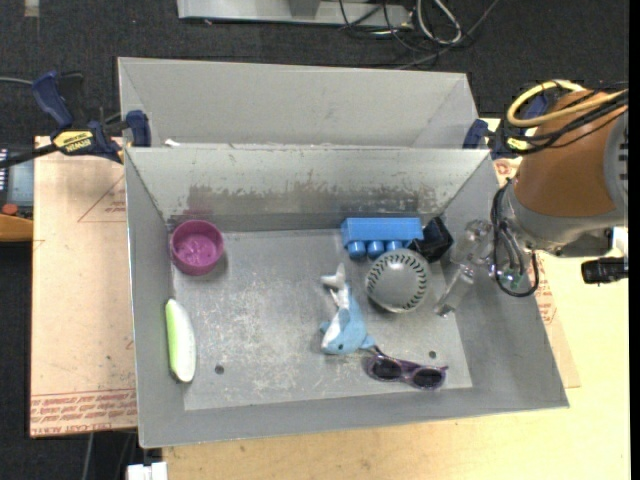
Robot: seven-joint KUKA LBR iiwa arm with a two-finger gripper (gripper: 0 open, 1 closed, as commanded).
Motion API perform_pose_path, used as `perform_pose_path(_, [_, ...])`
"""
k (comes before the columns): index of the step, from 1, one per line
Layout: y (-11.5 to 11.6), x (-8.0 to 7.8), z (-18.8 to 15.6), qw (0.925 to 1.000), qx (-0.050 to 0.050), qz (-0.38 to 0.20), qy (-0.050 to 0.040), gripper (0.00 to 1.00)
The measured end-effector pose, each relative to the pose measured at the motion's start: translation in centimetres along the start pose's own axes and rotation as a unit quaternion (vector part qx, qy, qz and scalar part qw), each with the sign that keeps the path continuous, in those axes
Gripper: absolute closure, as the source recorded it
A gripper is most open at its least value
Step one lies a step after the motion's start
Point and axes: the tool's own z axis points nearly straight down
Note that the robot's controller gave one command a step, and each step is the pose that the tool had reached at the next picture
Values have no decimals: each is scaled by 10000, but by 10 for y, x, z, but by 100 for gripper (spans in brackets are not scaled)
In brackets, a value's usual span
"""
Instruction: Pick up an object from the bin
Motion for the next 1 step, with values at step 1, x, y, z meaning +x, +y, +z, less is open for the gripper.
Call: perform_pose_path(1, [41, -24, 26, 9966, -25, -821, -76, 0])
